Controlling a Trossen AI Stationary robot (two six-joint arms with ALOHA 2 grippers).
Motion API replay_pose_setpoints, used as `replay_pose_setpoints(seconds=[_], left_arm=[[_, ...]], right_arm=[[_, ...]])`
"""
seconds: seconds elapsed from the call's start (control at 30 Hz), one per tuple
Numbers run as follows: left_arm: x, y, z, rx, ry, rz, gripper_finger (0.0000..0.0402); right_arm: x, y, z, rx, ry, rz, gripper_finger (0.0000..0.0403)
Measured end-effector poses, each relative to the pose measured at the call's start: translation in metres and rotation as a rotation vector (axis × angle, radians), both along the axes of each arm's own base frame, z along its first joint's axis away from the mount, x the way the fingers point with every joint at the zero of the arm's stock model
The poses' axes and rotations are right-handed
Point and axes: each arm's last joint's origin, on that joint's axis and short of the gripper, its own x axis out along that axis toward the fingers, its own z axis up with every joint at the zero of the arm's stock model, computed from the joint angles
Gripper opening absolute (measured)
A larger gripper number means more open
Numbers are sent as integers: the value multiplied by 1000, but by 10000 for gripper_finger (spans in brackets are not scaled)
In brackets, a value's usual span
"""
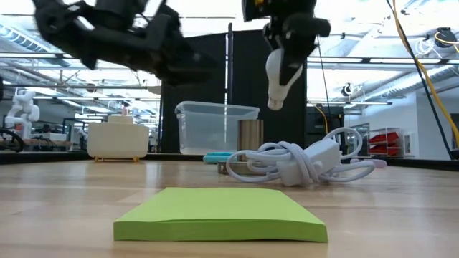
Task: Screw lightbulb
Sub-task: Remove the lightbulb from the lamp
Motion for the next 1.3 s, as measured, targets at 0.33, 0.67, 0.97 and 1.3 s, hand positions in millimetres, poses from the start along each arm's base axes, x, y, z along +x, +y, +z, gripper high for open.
replay_pose_setpoints(seconds=[0.33,0.67,0.97,1.3], left_arm=[[-81,-8,3,0,-123,144,291],[-107,-9,-2,14,-176,189,291],[-107,-9,-4,41,-154,186,291],[-107,-6,-5,46,-144,202,291]], right_arm=[[4,-20,-55,-22,-95,-141,279],[-6,-44,-94,-250,-377,-534,279],[-40,-10,-119,-369,-732,-789,279],[-80,39,-138,-213,-920,-817,279]])
